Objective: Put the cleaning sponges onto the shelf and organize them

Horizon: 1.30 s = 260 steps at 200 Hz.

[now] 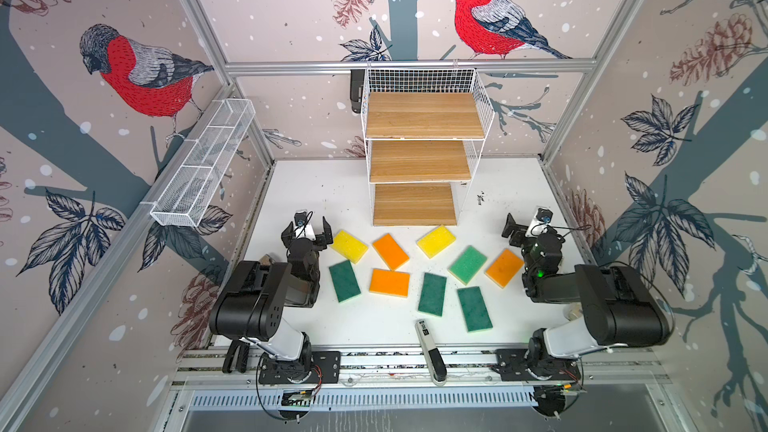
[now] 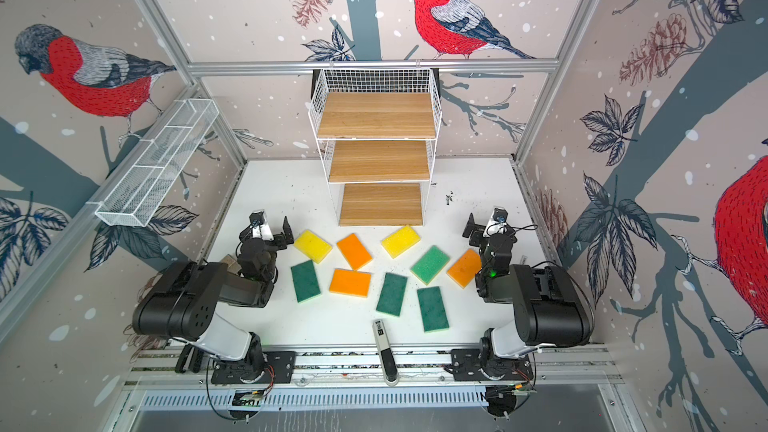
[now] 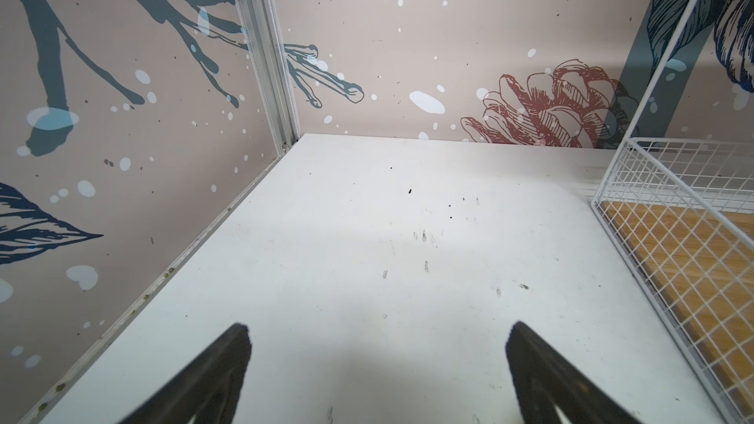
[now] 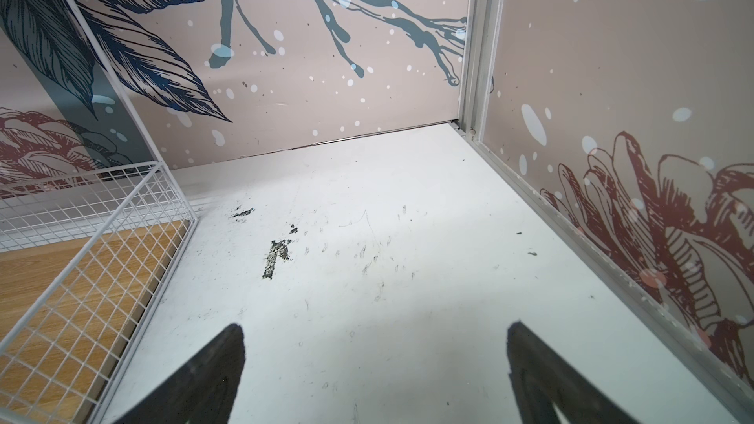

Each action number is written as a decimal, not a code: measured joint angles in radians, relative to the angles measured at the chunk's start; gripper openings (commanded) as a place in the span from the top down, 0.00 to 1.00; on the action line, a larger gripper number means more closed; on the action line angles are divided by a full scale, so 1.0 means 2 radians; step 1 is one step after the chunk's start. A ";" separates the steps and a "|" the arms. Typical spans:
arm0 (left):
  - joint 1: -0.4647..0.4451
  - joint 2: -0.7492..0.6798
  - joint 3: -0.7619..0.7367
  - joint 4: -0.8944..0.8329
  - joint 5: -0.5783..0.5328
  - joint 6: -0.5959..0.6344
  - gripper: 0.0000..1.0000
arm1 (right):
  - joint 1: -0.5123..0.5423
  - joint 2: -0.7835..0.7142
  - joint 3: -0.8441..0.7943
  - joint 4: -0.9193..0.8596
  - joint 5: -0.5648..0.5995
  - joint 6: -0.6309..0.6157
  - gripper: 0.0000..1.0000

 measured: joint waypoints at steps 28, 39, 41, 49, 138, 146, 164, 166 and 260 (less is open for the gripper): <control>0.000 0.000 0.000 0.000 0.000 0.000 0.02 | 0.000 0.000 0.000 0.000 0.000 0.000 0.01; 0.000 0.000 0.000 0.000 0.000 0.000 0.02 | -0.001 0.000 0.000 0.000 -0.001 0.000 0.00; 0.000 0.000 0.000 0.000 0.000 0.000 0.02 | -0.001 0.000 0.000 0.000 -0.002 0.000 0.00; 0.000 0.000 0.000 0.000 0.000 0.000 0.02 | -0.001 0.000 0.000 0.000 -0.002 0.000 0.01; 0.000 0.000 0.000 0.000 0.000 0.000 0.03 | -0.001 0.000 0.000 0.000 -0.002 0.000 0.01; 0.000 0.000 -0.001 0.001 0.000 0.000 0.03 | -0.001 0.000 0.000 0.000 -0.002 0.000 0.00; 0.000 -0.007 -0.001 -0.003 0.000 0.000 0.04 | -0.001 -0.001 0.000 0.000 -0.002 0.000 0.00; 0.000 -0.009 -0.001 -0.004 0.000 0.000 0.04 | -0.001 -0.001 0.000 0.000 -0.002 0.000 0.00; -0.006 -0.140 0.088 -0.215 -0.027 -0.038 0.02 | 0.016 -0.086 0.038 -0.134 0.014 0.010 0.01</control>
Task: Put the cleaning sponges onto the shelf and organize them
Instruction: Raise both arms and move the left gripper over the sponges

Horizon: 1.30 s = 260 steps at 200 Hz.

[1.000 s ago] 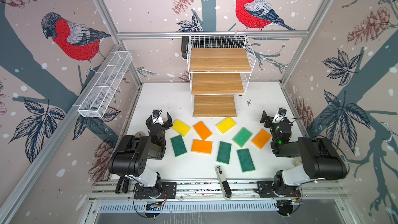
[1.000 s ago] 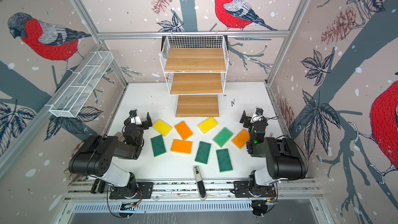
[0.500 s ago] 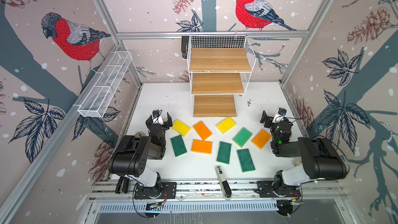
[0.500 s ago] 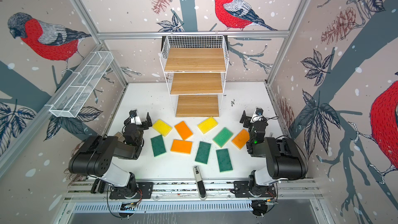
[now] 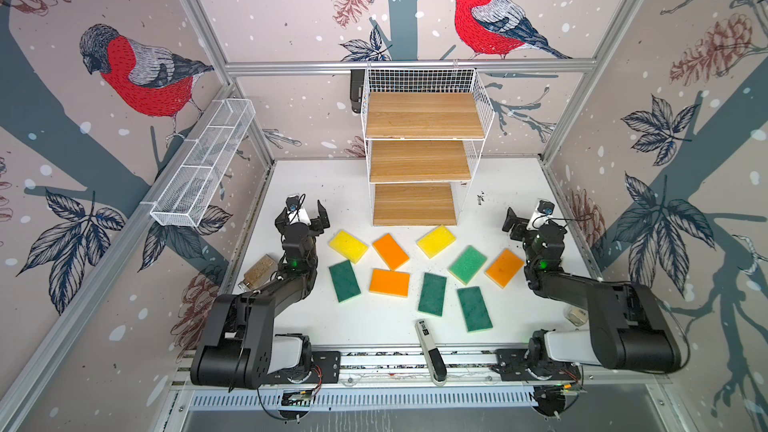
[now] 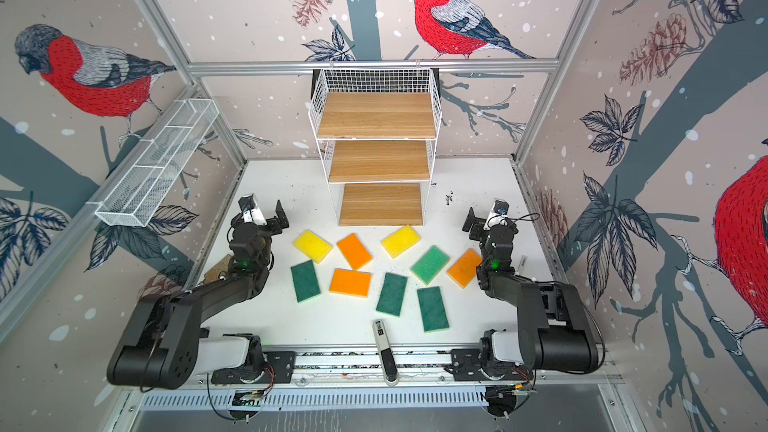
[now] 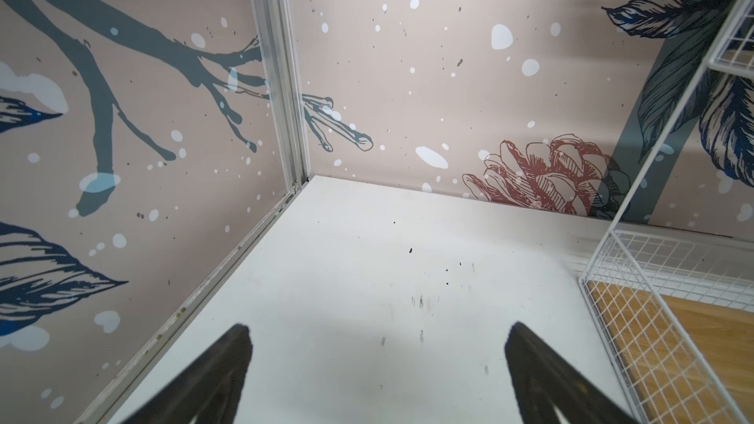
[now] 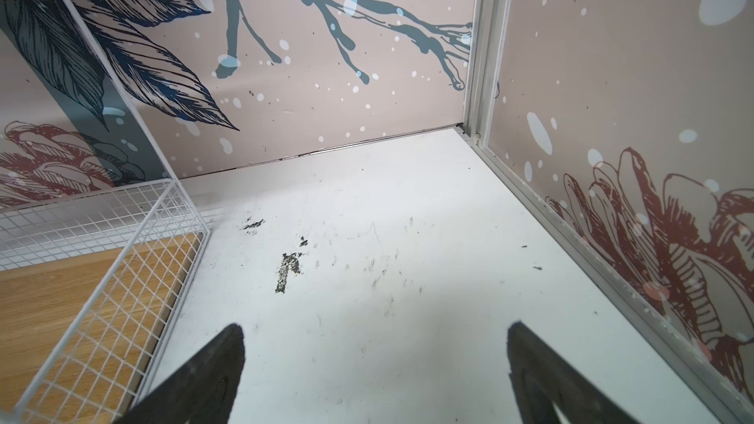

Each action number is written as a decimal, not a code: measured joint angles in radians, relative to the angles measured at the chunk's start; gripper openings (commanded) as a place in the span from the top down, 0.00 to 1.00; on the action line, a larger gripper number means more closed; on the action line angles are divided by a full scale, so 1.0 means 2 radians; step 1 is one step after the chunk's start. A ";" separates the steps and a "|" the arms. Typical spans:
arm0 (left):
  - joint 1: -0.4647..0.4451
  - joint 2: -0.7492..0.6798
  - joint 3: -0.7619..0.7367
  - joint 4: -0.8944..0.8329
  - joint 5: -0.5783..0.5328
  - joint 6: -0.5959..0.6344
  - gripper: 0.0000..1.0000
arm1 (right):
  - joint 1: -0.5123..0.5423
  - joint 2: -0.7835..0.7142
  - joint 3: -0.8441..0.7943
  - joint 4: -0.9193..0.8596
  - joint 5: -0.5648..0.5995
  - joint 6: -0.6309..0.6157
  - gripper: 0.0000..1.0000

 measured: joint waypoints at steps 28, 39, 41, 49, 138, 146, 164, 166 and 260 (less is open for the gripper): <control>-0.004 -0.042 0.021 -0.084 -0.003 -0.033 0.03 | 0.024 -0.047 0.006 -0.045 0.034 0.003 0.00; -0.010 -0.059 0.024 -0.115 -0.012 -0.050 0.03 | 0.038 -0.063 0.011 -0.061 0.047 0.006 0.00; -0.011 -0.061 0.024 -0.118 -0.014 -0.053 0.03 | 0.041 -0.066 0.013 -0.065 0.050 0.007 0.01; -0.014 -0.072 0.027 -0.138 -0.018 -0.065 0.03 | 0.055 -0.076 0.018 -0.079 0.059 0.014 0.01; -0.122 -0.170 0.061 -0.348 -0.031 -0.189 0.03 | 0.178 -0.201 0.058 -0.247 0.146 0.058 0.01; -0.137 -0.179 0.059 -0.360 -0.034 -0.196 0.04 | 0.185 -0.212 0.059 -0.261 0.151 0.069 0.01; -0.164 -0.193 0.059 -0.384 -0.037 -0.200 0.05 | 0.197 -0.228 0.064 -0.290 0.155 0.081 0.00; -0.167 -0.194 0.060 -0.388 -0.037 -0.201 0.05 | 0.198 -0.229 0.065 -0.293 0.156 0.081 0.00; -0.272 -0.217 0.097 -0.551 -0.026 -0.271 0.20 | 0.205 -0.252 0.117 -0.461 0.166 0.134 0.01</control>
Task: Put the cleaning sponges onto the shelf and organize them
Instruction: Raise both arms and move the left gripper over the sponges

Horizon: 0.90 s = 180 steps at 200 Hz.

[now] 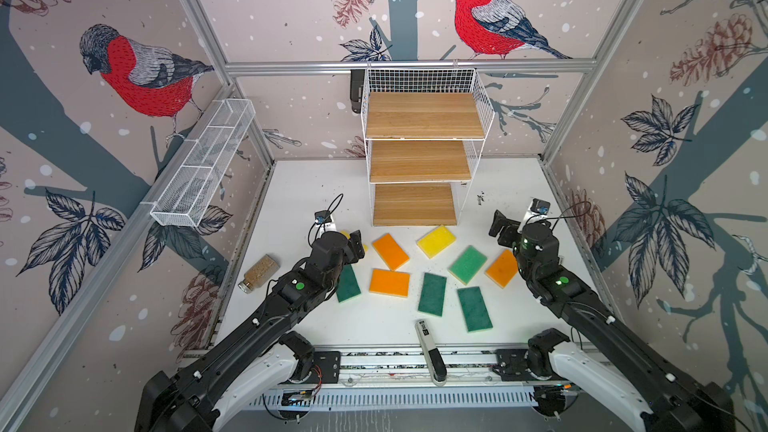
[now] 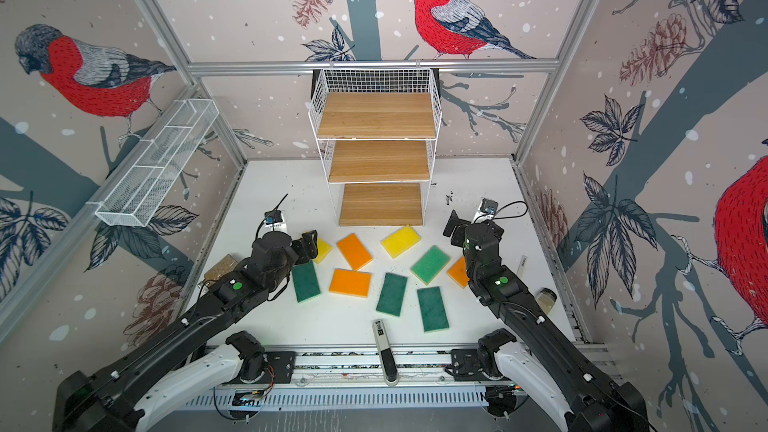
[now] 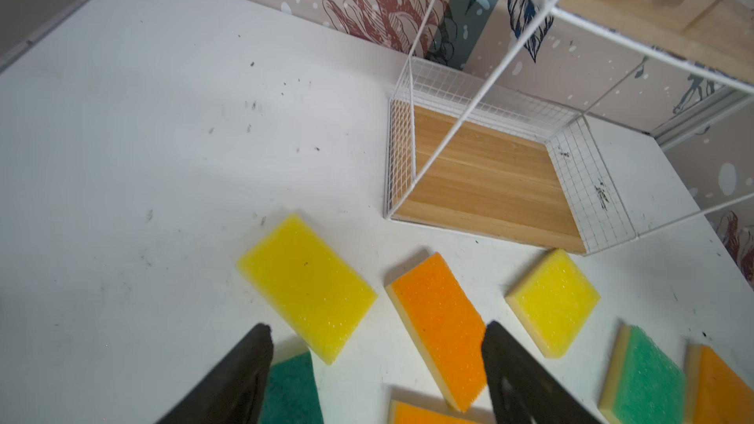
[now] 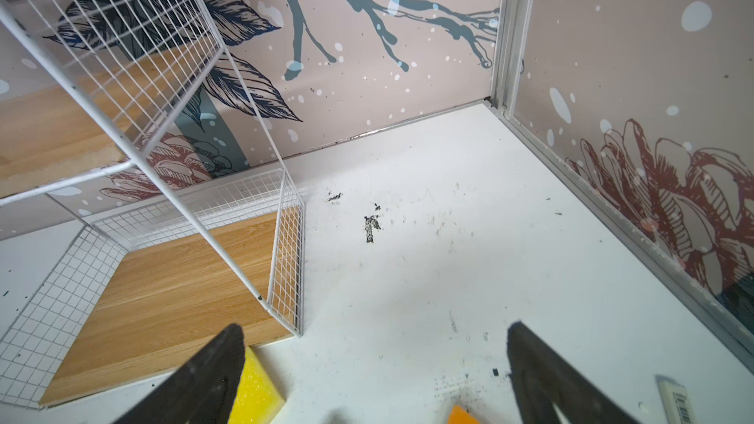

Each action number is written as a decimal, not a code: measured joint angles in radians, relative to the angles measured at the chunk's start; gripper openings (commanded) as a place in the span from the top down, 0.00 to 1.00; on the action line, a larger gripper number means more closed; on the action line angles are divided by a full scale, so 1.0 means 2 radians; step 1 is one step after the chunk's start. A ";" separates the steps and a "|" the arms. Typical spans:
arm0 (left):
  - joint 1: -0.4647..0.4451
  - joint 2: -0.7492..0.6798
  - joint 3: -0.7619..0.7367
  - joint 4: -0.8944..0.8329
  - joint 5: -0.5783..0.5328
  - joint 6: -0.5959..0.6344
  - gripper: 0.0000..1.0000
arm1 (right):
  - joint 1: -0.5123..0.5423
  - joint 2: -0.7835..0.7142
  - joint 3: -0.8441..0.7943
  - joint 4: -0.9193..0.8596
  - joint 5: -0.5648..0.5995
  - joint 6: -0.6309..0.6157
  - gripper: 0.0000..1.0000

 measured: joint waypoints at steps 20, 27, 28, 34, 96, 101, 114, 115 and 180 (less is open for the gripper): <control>-0.029 0.004 0.000 -0.026 0.001 -0.026 0.21 | 0.000 0.000 0.010 -0.027 -0.009 0.013 0.01; -0.044 0.007 0.000 -0.034 -0.001 -0.035 0.22 | 0.000 -0.001 0.012 -0.035 -0.014 0.019 0.01; -0.044 0.007 0.000 -0.034 -0.001 -0.035 0.22 | 0.000 -0.001 0.012 -0.037 -0.015 0.022 0.01; -0.059 0.011 0.000 -0.039 -0.002 -0.043 0.25 | 0.000 -0.003 0.013 -0.043 -0.020 0.023 0.00; -0.166 0.103 0.044 -0.089 -0.038 -0.117 0.26 | 0.000 -0.023 0.015 -0.080 -0.071 0.035 0.00; -0.172 0.109 0.047 -0.089 -0.038 -0.123 0.26 | 0.000 -0.025 0.015 -0.083 -0.074 0.035 0.00; -0.181 0.125 0.052 -0.089 -0.038 -0.133 0.27 | 0.000 -0.031 0.015 -0.087 -0.078 0.035 0.00; -0.182 0.126 0.052 -0.088 -0.039 -0.134 0.27 | 0.000 -0.032 0.015 -0.087 -0.078 0.035 0.01; -0.206 0.207 0.084 -0.064 -0.028 -0.167 0.43 | -0.002 -0.064 0.009 -0.099 -0.091 0.035 0.00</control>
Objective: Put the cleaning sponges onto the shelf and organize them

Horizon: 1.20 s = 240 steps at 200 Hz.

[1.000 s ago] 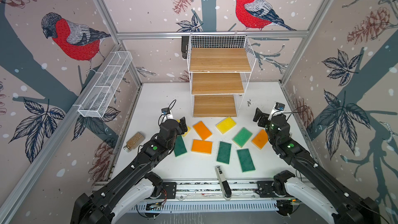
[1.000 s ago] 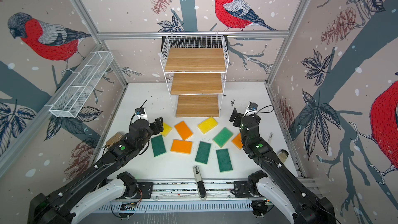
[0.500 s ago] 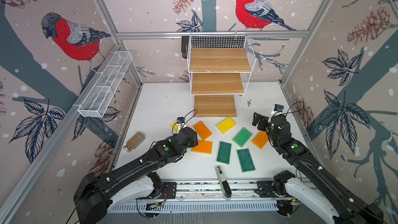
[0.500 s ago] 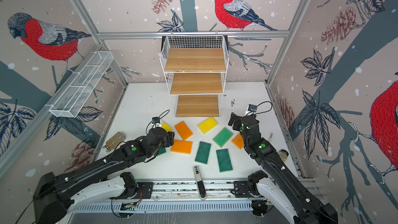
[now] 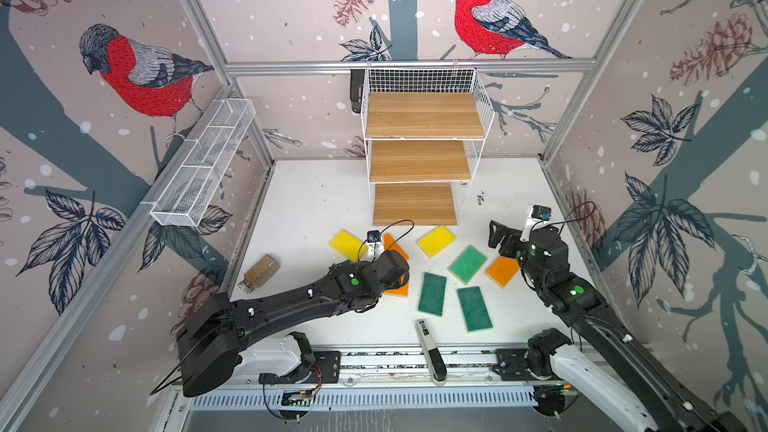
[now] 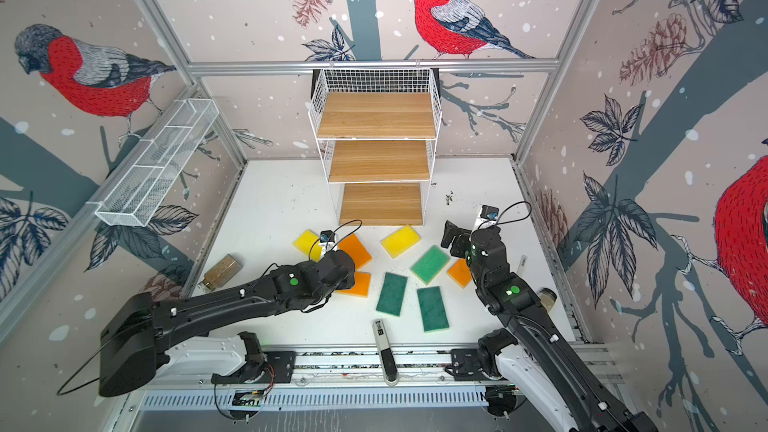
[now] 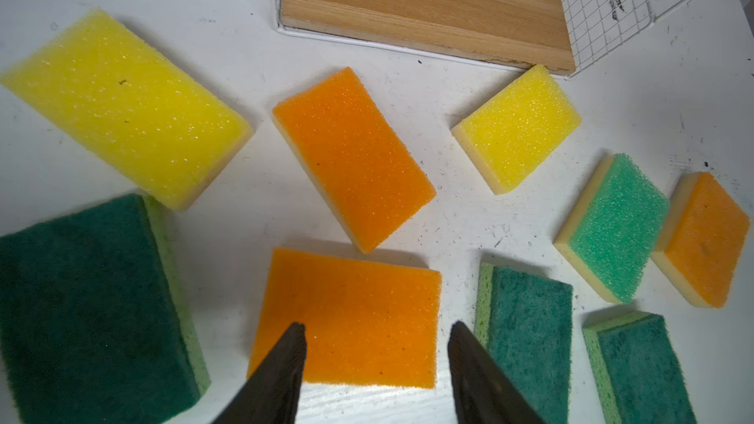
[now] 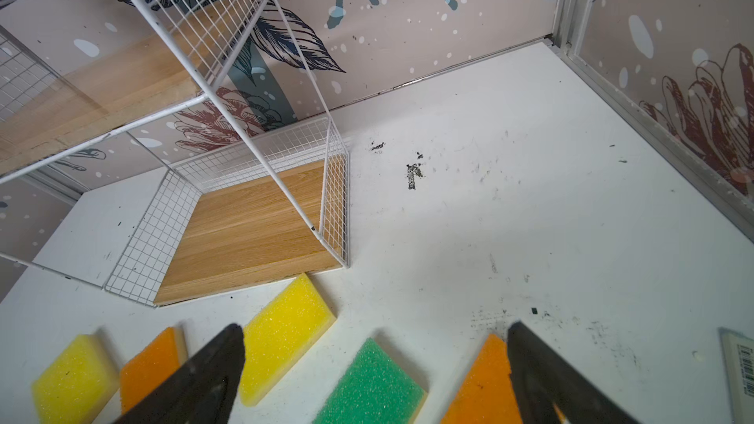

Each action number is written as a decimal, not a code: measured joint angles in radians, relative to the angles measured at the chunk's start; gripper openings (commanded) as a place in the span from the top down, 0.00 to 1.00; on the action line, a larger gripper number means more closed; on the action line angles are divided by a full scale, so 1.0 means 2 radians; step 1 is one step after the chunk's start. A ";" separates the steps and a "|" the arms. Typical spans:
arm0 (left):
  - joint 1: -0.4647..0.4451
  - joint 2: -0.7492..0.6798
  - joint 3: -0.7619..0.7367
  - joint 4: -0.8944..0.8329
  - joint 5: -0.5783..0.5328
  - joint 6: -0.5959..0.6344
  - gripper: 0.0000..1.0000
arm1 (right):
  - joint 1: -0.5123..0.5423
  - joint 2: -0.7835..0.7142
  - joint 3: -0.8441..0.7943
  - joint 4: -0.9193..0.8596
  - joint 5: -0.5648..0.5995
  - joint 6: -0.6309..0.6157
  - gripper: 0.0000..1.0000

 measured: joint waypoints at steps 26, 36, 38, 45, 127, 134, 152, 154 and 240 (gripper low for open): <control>-0.006 0.034 0.020 0.013 0.005 -0.002 0.48 | -0.001 0.001 0.000 -0.002 -0.011 -0.002 0.01; -0.006 0.049 0.029 0.016 0.009 -0.002 0.50 | -0.001 0.003 0.000 -0.003 -0.011 -0.002 0.01; -0.006 0.052 0.030 0.016 0.010 -0.002 0.50 | -0.001 0.003 0.000 -0.003 -0.012 -0.002 0.00; -0.006 0.064 0.036 0.019 0.016 -0.002 0.52 | -0.002 0.004 0.000 -0.005 -0.012 -0.002 0.00; -0.010 0.159 0.089 0.040 0.058 0.007 0.67 | -0.013 0.005 0.000 -0.023 -0.012 -0.001 0.01; -0.010 0.166 0.092 0.040 0.063 0.007 0.68 | -0.014 0.005 0.000 -0.023 -0.012 -0.001 0.01; -0.010 0.182 0.099 0.042 0.068 0.008 0.69 | -0.015 0.005 0.000 -0.023 -0.012 -0.001 0.01; -0.010 0.184 0.101 0.042 0.068 0.007 0.69 | -0.015 0.005 0.000 -0.023 -0.012 -0.001 0.00; -0.010 0.250 0.169 -0.005 0.055 0.007 0.72 | -0.018 0.007 -0.001 -0.023 -0.024 -0.001 0.01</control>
